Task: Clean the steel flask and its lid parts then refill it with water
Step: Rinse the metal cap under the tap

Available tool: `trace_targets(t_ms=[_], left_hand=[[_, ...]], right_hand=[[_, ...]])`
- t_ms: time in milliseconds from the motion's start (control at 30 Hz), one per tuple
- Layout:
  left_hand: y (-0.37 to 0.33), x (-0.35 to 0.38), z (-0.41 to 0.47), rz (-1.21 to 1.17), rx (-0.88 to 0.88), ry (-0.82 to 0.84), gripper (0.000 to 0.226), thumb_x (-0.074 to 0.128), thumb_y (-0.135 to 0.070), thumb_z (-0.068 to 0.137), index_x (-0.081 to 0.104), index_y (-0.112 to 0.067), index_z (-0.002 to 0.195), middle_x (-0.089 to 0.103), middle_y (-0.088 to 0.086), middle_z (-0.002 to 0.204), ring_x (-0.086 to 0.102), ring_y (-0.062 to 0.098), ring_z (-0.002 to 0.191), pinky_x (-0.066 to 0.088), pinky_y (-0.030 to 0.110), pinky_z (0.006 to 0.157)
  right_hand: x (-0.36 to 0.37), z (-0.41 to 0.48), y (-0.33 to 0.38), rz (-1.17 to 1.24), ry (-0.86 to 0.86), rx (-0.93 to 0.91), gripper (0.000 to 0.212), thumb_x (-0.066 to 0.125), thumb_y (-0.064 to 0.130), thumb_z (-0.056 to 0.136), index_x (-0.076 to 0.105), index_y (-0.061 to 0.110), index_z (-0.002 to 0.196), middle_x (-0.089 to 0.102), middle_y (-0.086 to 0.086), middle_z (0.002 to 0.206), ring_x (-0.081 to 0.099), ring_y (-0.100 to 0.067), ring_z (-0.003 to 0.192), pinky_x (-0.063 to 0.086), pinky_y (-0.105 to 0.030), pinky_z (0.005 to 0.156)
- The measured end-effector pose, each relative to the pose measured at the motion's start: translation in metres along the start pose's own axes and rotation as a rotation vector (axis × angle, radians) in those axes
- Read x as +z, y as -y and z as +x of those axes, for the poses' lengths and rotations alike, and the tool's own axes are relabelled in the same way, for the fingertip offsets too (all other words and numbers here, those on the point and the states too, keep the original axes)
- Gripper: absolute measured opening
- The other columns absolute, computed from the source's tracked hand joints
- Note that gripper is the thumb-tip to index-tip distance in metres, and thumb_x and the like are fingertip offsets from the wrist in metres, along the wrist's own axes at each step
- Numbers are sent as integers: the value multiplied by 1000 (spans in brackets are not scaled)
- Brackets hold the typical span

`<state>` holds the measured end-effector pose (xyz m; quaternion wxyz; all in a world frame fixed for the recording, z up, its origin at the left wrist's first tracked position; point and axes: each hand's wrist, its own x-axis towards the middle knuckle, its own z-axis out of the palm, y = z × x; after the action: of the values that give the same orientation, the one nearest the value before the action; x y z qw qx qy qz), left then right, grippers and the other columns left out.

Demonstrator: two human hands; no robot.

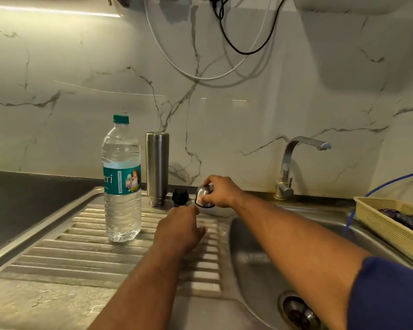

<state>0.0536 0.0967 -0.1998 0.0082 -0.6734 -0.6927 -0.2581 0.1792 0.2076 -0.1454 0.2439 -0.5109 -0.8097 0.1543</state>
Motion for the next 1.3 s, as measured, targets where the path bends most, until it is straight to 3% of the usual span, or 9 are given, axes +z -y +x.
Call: trace_targets(t_ms=[167,433,600,733,867,967,1067,1133,1300], left_hand=[[2,3,5,33,-32,-44,45,68,-43,91,56,-27,132,65,-4,126,56,19,121,53,44,95],[-3,2,3,1,-26,-34,45,68,-43,92,55,-28,133,63,-4,128,56,18,121,52,42,97],[-10,-5,-4,-56,46,-106,50,66,-41,94,50,-31,139,61,-5,132,55,16,123,51,36,97],[-23,-13,-12,-94,72,-101,58,69,-43,91,44,-38,143,66,-5,130,61,17,119,53,37,94],[-49,-19,-23,-62,96,-118,68,64,-48,93,30,-38,152,75,-4,110,70,23,105,56,37,83],[-77,-19,-36,-27,142,-99,75,66,-44,91,27,-38,155,70,-8,111,67,20,108,54,37,86],[-109,-12,-44,17,220,32,101,71,-54,85,6,-39,160,41,-7,153,45,21,139,42,40,112],[-133,-8,-45,32,273,78,93,68,-57,87,11,-41,158,30,-9,160,39,19,143,39,38,114],[-204,13,-44,-120,360,92,71,67,-52,90,32,-42,150,40,-10,153,42,14,139,42,39,113]], right_hand=[[27,16,5,-46,0,27,52,79,23,83,59,15,131,63,-9,129,63,-25,111,55,-36,96],[35,12,0,-151,27,37,51,72,27,88,57,14,135,64,-11,128,65,-27,110,56,-39,94],[-1,-20,-3,-246,22,-28,54,71,31,90,53,19,140,55,-8,140,57,-26,122,51,-39,100],[-52,-73,-17,-410,-73,-136,34,65,28,94,59,24,128,60,-3,126,61,-24,107,49,-35,83],[-103,-124,-46,-524,-197,-184,17,60,25,97,60,23,114,66,-4,106,63,-22,89,57,-41,82],[-135,-155,-74,-529,93,-70,35,70,20,90,63,27,124,68,-5,119,64,-26,104,52,-34,85],[-170,-183,-104,-644,395,36,43,80,26,86,69,21,127,70,-4,124,65,-24,112,51,-32,93],[-200,-198,-122,-645,377,120,40,80,28,86,72,18,124,72,-4,121,67,-23,108,52,-30,90],[-275,-212,-171,-641,157,342,35,80,17,83,73,14,118,72,-9,116,68,-25,103,48,-26,75]])
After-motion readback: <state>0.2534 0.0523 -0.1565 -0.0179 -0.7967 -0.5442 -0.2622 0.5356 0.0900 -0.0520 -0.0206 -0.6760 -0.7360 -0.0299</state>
